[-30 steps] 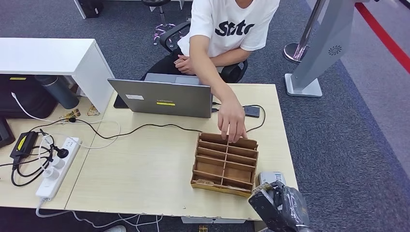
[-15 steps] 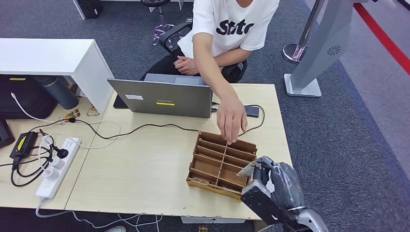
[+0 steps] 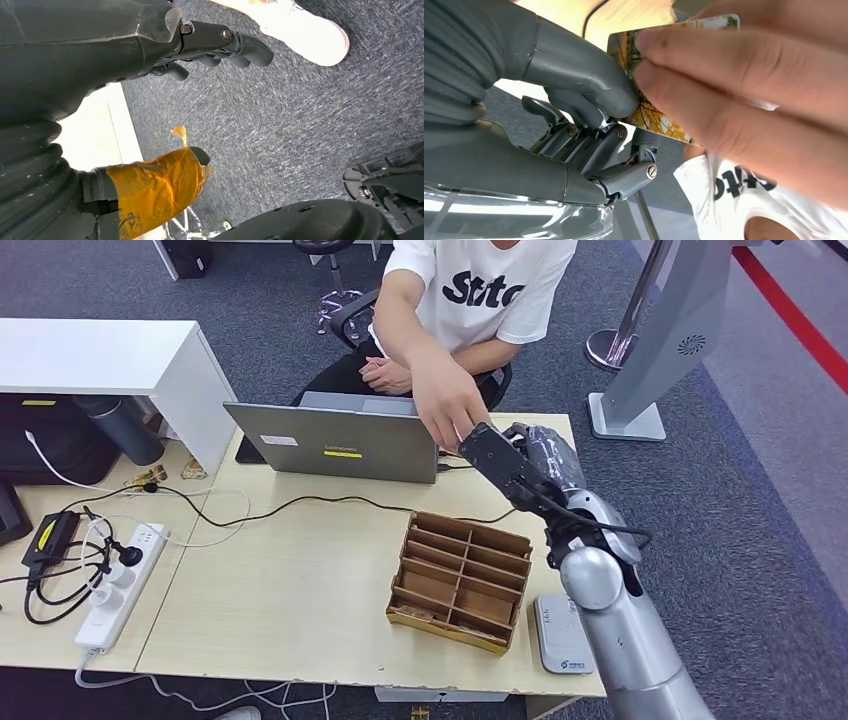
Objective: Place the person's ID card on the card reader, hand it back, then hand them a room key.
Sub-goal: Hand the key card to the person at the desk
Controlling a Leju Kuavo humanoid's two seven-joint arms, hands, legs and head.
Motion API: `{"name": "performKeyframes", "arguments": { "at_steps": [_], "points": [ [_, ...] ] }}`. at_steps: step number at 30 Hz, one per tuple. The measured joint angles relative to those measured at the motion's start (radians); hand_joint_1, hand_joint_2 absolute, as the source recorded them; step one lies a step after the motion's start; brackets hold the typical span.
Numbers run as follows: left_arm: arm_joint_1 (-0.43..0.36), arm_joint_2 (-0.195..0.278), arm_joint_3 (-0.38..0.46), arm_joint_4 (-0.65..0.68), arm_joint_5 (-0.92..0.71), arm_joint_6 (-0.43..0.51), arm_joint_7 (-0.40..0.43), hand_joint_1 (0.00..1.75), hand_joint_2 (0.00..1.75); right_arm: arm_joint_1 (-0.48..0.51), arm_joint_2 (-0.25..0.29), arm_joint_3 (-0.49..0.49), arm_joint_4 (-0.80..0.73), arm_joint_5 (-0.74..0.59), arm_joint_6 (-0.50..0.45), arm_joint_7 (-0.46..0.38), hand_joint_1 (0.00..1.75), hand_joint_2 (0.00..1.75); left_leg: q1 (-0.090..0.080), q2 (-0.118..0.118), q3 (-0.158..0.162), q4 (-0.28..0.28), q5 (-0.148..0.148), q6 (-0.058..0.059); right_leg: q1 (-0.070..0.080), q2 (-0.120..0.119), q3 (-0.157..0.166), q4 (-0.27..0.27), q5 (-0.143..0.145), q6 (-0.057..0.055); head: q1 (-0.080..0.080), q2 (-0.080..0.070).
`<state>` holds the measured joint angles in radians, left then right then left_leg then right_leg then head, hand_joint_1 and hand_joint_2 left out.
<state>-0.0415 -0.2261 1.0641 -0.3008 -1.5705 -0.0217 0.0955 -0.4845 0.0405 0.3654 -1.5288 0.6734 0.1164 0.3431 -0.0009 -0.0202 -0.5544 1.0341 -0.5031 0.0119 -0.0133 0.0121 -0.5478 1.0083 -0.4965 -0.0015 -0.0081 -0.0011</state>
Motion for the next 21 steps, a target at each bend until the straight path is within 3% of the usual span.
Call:
{"name": "performKeyframes", "arguments": {
  "at_steps": [1,4,5,15,21],
  "points": [
    [0.0,0.003,-0.005,0.003,0.0,-0.001,0.0,0.0,1.75,-0.014,0.004,0.0,0.024,-0.001,-0.001,0.002,1.65,1.75,0.0,0.0,0.0,0.0,0.0,0.0,0.0,0.0,0.0,0.0,0.0,0.0,0.0,0.0],
    [0.0,0.008,-0.015,0.01,0.0,-0.003,0.0,0.0,1.75,-0.037,0.013,0.0,0.072,-0.001,-0.005,0.003,0.38,1.75,0.0,-0.002,-0.001,0.0,0.0,0.0,0.0,-0.001,-0.001,0.0,0.0,0.0,0.0,0.0],
    [0.0,0.009,-0.016,0.012,0.001,-0.003,0.0,0.0,1.75,-0.041,0.016,0.0,0.081,0.0,-0.007,0.002,0.03,1.75,0.0,-0.002,-0.002,0.0,0.0,0.0,0.0,-0.002,-0.001,0.0,0.0,0.0,0.0,0.0],
    [0.0,0.014,-0.022,0.017,0.007,-0.002,0.0,0.0,1.75,-0.043,0.023,0.0,0.09,0.019,-0.03,-0.013,0.0,1.75,0.0,-0.003,-0.003,0.0,0.0,0.0,0.0,-0.003,-0.002,-0.001,0.0,0.0,0.0,0.0],
    [0.002,0.011,-0.022,0.018,0.03,0.0,-0.002,0.0,1.75,0.034,0.023,0.002,-0.052,0.056,-0.093,-0.106,0.0,1.75,0.0,-0.004,-0.003,0.0,0.0,0.0,0.0,-0.003,-0.003,-0.001,-0.001,0.0,0.0,0.0]
  ]
}}
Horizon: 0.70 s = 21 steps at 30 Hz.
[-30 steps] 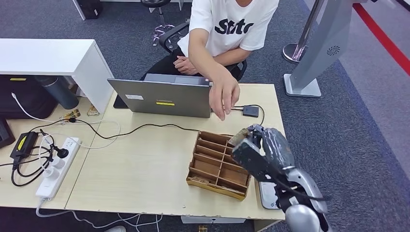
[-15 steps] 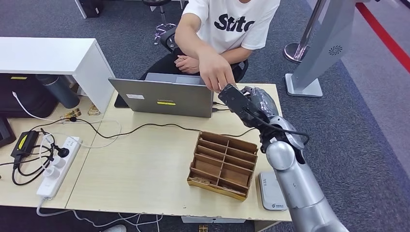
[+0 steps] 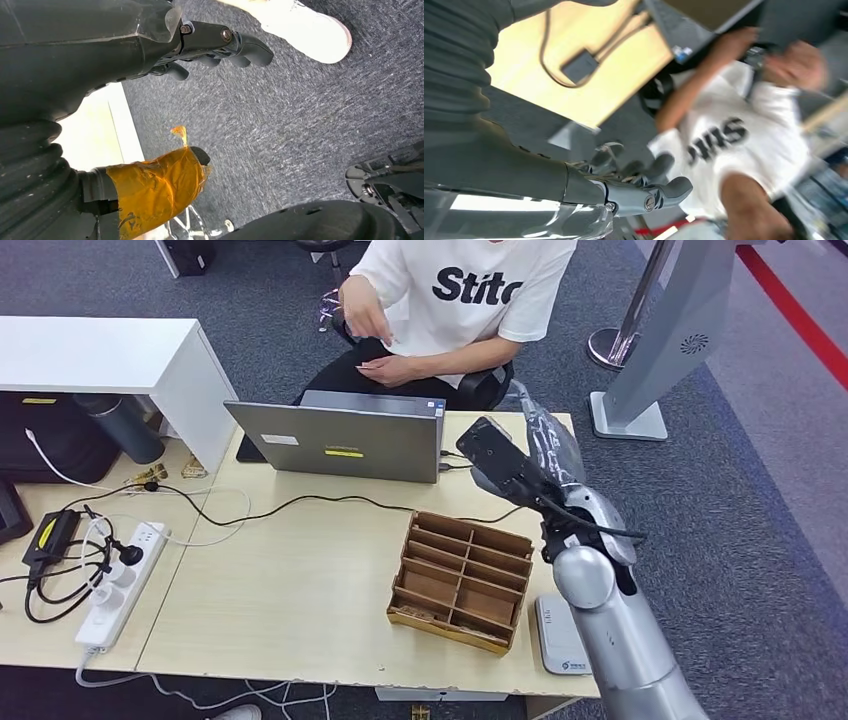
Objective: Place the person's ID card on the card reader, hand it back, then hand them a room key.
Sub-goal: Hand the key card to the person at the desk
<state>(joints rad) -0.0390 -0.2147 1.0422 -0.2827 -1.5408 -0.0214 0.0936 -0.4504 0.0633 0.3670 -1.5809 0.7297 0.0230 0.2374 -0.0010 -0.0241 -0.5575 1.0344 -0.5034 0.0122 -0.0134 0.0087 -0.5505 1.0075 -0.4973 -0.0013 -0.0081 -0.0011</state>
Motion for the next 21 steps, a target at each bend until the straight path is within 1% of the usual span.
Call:
{"name": "performKeyframes", "arguments": {
  "at_steps": [3,8,10,11,13,15,17,21],
  "points": [
    [0.003,-0.005,0.0,0.0,0.014,0.001,-0.001,0.0,1.75,0.08,0.0,0.005,-0.125,0.002,-0.012,-0.063,0.0,1.75,0.0,0.0,0.0,0.0,-0.001,0.0,0.0,0.0,0.0,0.0,-0.001,0.0,0.0,0.0],
    [0.003,-0.006,0.0,0.0,0.017,0.002,-0.001,0.0,1.75,0.098,-0.001,0.007,-0.153,-0.001,-0.011,-0.077,0.0,1.75,0.0,0.0,0.0,0.0,-0.001,0.0,0.0,0.0,0.0,0.0,-0.001,0.0,0.0,0.0],
    [0.004,-0.01,0.001,0.0,0.024,0.002,-0.002,0.0,1.75,0.144,-0.007,0.014,-0.209,-0.004,-0.007,-0.109,0.0,1.75,0.0,0.0,0.0,0.0,-0.002,0.0,0.0,0.0,0.0,0.0,-0.002,0.0,0.0,0.0],
    [0.004,-0.013,0.002,0.0,0.029,0.002,-0.003,0.0,1.75,0.188,-0.016,0.022,-0.255,-0.004,-0.006,-0.139,0.0,1.75,0.0,-0.001,0.0,0.0,-0.003,0.0,0.0,-0.001,0.0,-0.001,-0.003,0.001,0.0,0.0],
    [0.008,-0.024,0.01,-0.001,0.038,0.002,-0.005,0.0,1.75,0.359,-0.061,0.043,-0.377,0.002,-0.013,-0.228,0.0,1.75,0.0,-0.001,0.0,0.0,-0.005,0.001,0.0,-0.001,0.001,-0.001,-0.004,0.002,0.0,0.0],
    [0.012,-0.032,0.019,-0.002,0.042,0.001,-0.009,0.0,1.75,0.514,-0.11,0.058,-0.477,0.007,-0.024,-0.291,0.0,1.75,0.0,0.0,0.0,0.0,-0.006,0.001,0.0,0.0,0.002,-0.001,-0.005,0.002,0.0,0.0],
    [0.013,-0.033,0.021,-0.003,0.042,-0.001,-0.01,0.0,1.75,0.548,-0.126,0.059,-0.507,0.007,-0.024,-0.295,0.0,1.75,0.0,0.001,0.001,0.0,-0.005,0.002,0.0,0.0,0.002,-0.001,-0.004,0.003,0.0,0.0],
    [0.013,-0.034,0.021,-0.003,0.042,-0.002,-0.01,0.0,1.75,0.559,-0.134,0.059,-0.52,0.007,-0.024,-0.295,0.0,1.75,0.0,0.001,0.001,0.0,-0.005,0.002,0.0,0.0,0.002,-0.001,-0.004,0.002,0.0,0.0]
  ]
}}
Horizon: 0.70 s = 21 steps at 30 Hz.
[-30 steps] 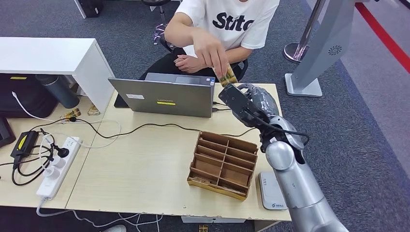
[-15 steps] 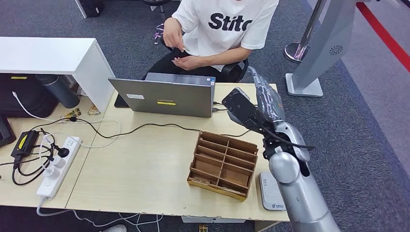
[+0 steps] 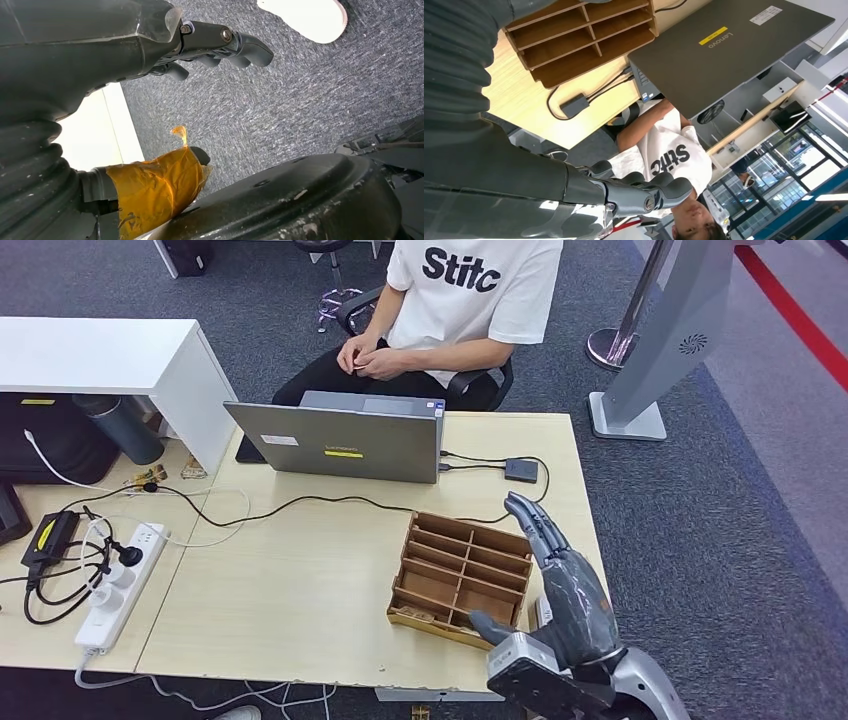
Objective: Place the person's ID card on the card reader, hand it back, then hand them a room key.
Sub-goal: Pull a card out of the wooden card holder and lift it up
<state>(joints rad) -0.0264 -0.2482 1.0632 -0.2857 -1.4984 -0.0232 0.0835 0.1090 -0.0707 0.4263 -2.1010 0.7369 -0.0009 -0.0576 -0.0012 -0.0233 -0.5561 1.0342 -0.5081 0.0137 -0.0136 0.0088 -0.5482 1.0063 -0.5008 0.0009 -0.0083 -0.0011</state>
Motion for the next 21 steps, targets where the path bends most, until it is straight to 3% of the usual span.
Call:
{"name": "performKeyframes", "arguments": {
  "at_steps": [12,15,21],
  "points": [
    [0.0,-0.002,0.002,-0.001,0.003,0.001,0.0,0.0,1.75,0.015,-0.009,0.0,-0.011,-0.026,0.011,0.003,0.0,1.75,0.0,0.0,0.0,0.0,0.0,0.0,0.0,0.0,0.0,0.0,0.0,0.0,0.0,0.0],
    [0.001,-0.006,0.016,-0.008,0.01,0.003,-0.001,0.0,1.75,0.08,-0.024,0.001,-0.012,-0.076,-0.004,0.004,0.0,1.75,0.0,-0.003,0.0,0.0,0.0,0.0,0.0,-0.002,0.001,0.0,-0.001,0.001,0.0,0.0],
    [0.002,-0.016,0.05,-0.024,0.0,0.01,-0.003,0.0,1.75,0.2,-0.096,0.036,-0.01,-0.129,-0.13,0.031,0.0,1.75,0.0,-0.002,-0.001,0.0,-0.001,0.001,0.0,-0.002,0.0,-0.001,-0.001,0.001,0.0,0.0]
  ]
}}
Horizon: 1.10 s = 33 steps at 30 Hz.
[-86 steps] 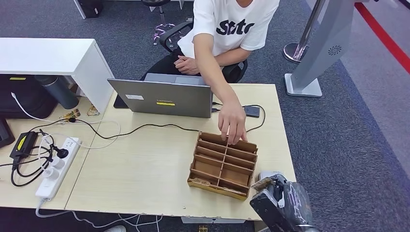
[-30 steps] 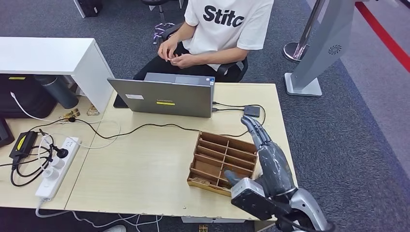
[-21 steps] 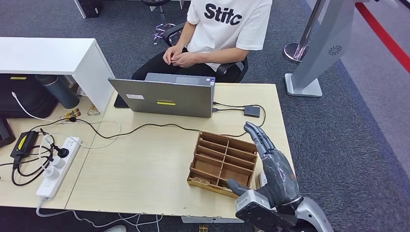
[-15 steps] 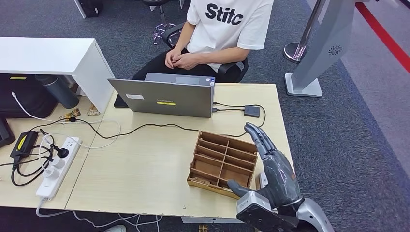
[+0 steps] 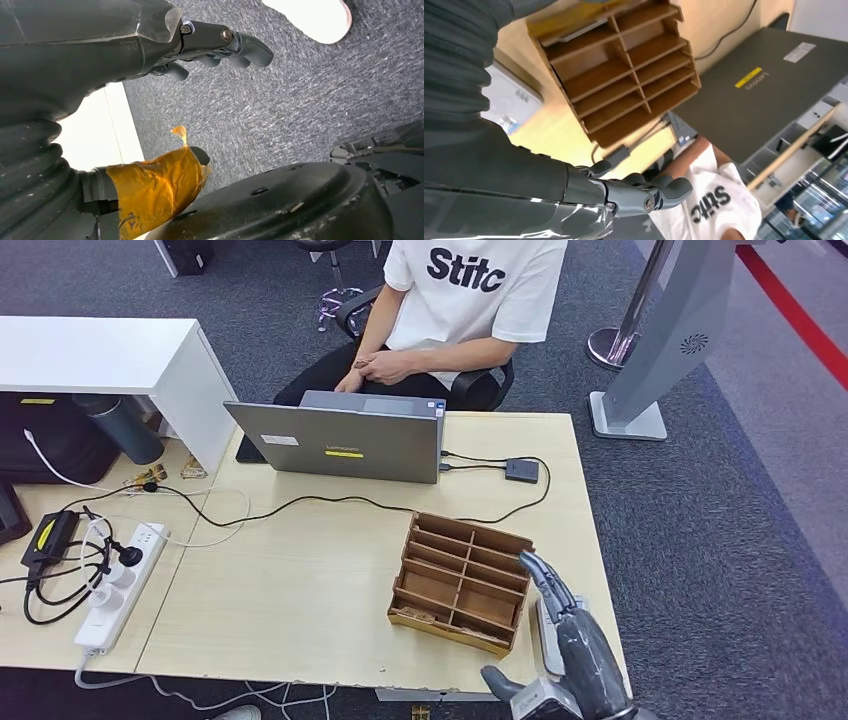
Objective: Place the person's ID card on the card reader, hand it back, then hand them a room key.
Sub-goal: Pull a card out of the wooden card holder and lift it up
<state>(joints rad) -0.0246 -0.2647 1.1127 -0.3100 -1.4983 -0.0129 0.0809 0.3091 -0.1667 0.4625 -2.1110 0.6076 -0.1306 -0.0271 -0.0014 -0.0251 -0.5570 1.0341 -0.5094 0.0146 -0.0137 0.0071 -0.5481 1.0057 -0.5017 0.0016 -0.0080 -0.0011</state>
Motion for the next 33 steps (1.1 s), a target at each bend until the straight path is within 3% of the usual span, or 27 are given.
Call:
{"name": "performKeyframes", "arguments": {
  "at_steps": [6,12,27,33],
  "points": [
    [-0.005,0.004,0.012,0.0,-0.036,0.005,-0.009,0.0,1.75,-0.052,-0.059,0.092,0.128,-0.057,0.084,-0.005,0.0,1.75,0.0,0.003,0.002,0.0,0.0,0.0,0.0,0.003,0.001,0.0,0.0,0.0,0.0,0.0],
    [-0.014,0.015,0.012,0.001,-0.046,0.015,-0.008,0.0,1.75,-0.115,-0.089,0.187,0.267,0.005,0.042,0.006,0.0,1.75,0.0,0.001,0.002,0.0,0.002,-0.001,0.0,0.001,0.002,0.0,0.001,0.0,0.0,0.0],
    [-0.018,0.018,0.012,0.003,-0.057,0.023,-0.004,0.0,1.75,-0.171,-0.091,0.236,0.308,0.063,0.043,0.04,0.0,1.75,0.0,0.002,0.002,0.0,0.001,-0.001,0.0,0.002,0.001,0.0,0.0,0.0,0.0,0.0],
    [-0.018,0.017,0.012,0.007,-0.059,0.026,0.0,0.0,1.75,-0.175,-0.086,0.237,0.31,0.195,-0.016,0.084,0.0,1.75,0.0,0.002,0.002,0.0,0.001,-0.001,0.0,0.002,0.001,0.0,0.0,0.0,0.0,0.0]
  ]
}}
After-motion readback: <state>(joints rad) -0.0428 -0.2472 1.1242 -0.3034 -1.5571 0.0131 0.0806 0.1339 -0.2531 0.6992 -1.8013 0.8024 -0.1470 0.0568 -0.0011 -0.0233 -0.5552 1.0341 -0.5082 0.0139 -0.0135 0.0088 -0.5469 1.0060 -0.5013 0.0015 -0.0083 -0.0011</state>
